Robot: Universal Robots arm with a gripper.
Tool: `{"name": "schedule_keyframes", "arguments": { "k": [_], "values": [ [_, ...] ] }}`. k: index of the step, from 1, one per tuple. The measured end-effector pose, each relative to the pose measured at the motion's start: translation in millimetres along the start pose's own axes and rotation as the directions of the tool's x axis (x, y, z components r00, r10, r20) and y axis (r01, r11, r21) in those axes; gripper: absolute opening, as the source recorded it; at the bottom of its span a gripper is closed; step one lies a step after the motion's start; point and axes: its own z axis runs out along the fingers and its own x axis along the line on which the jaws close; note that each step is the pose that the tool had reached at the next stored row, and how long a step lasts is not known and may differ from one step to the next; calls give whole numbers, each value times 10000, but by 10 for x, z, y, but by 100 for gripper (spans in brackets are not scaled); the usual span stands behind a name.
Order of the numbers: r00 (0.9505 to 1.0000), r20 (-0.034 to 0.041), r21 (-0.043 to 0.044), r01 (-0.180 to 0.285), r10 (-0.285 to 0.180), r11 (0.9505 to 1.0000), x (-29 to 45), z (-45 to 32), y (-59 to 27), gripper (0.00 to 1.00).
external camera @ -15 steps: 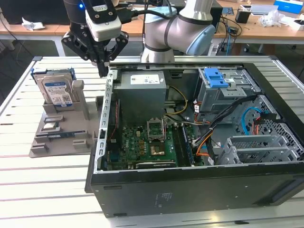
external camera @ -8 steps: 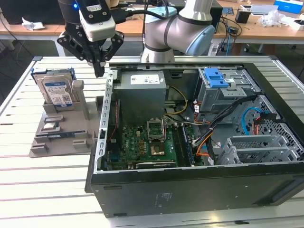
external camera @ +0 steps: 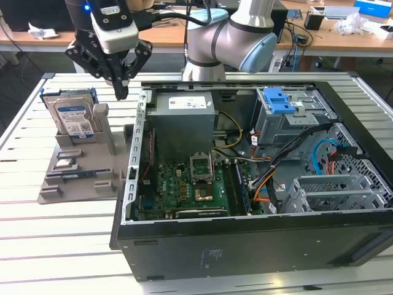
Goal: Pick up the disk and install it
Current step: 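Reach for the disk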
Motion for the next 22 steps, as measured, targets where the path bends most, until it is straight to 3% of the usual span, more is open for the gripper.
{"name": "schedule_keyframes", "arguments": {
  "k": [22],
  "values": [
    [10000,0,0,1,-1,10000,311,-8,-23,11]
  ]
}}
